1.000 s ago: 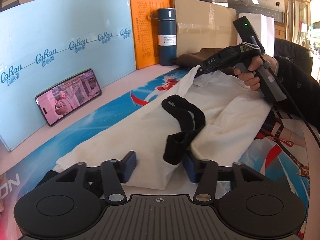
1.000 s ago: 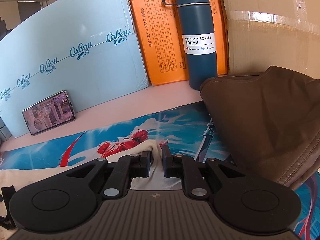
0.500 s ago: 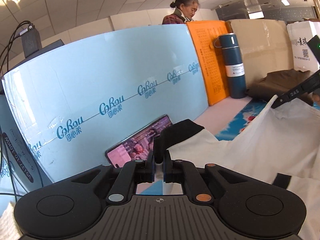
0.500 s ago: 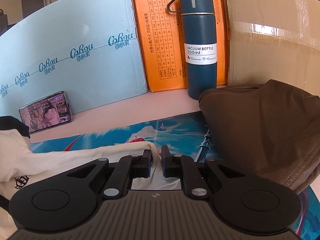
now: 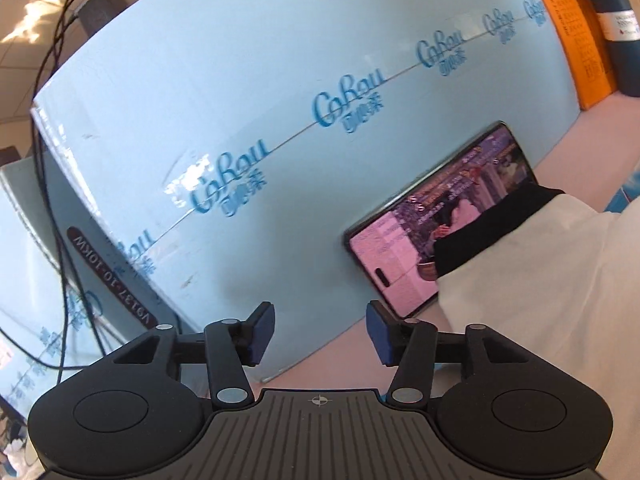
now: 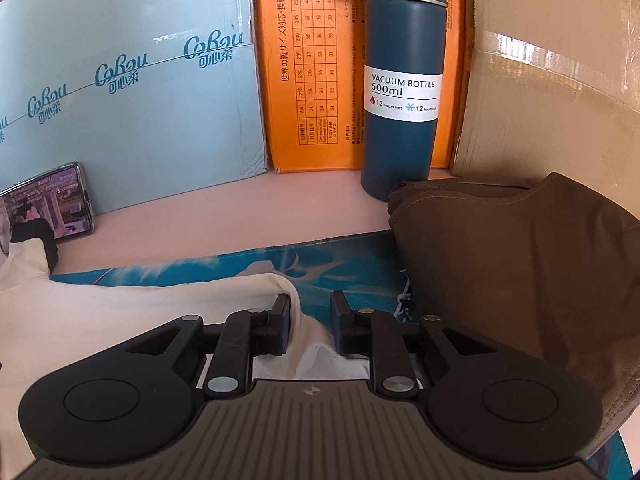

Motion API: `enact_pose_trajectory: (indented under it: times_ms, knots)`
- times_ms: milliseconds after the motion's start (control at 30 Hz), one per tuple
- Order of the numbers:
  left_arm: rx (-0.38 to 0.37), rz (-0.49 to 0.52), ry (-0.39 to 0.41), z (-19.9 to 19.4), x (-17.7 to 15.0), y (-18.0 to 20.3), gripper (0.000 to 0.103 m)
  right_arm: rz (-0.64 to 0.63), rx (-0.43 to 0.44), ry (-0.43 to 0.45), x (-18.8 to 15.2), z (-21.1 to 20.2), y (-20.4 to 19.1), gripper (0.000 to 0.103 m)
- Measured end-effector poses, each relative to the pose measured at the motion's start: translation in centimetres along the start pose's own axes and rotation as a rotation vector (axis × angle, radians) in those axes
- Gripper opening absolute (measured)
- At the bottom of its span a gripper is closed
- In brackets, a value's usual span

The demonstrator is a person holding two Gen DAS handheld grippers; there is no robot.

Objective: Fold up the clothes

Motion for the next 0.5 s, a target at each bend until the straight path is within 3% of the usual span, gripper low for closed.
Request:
enact_pose_trajectory:
  times_ms: [33, 100, 167, 267, 333, 400, 500]
  knots:
    - [-0.014, -0.043, 0.003, -1.2, -0.4, -1.0, 0.054, 0.016, 0.0, 0.008, 0.0, -0.3, 0.3, 0.034]
    - [-0.056, -0.11, 0.026, -4.6, -1.7, -2.2, 0.069, 0.033, 0.005, 0.026, 0.1, -1.1, 0.9, 0.039]
    - [-0.09, -0.17, 0.058, -8.5, -3.2, -2.8, 0.077, 0.041, -0.005, 0.057, 0.2, -2.2, 1.3, 0.048]
    - [-0.176, -0.243, 0.099, -14.3, -5.4, -2.5, 0.08, 0.011, -0.072, 0.137, 0.4, -4.3, 1.5, 0.061]
    - [-0.264, -0.229, 0.144, -18.2, -7.2, -1.3, 0.082, 0.018, -0.109, 0.17, 0.5, -5.4, 1.9, 0.065]
    - [-0.359, -0.167, 0.187, -21.8, -9.0, 0.4, 0.088, 0.043, -0.056, 0.166, 0.2, -6.6, 2.0, 0.065]
    - [-0.459, -0.085, 0.167, -24.8, -11.1, 2.6, 0.089, 0.024, 0.151, 0.099, -1.0, -8.2, -0.4, 0.065]
Point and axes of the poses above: each gripper's, at about its wrist camera, not at the fingertips, and z roughly the way its jaws point, y to its right, x to its top, the point moved 2 cm from there along z, roughly the way its jaws point, and after that the axes turned 3 degrees about -x, right-handed, at the moved point
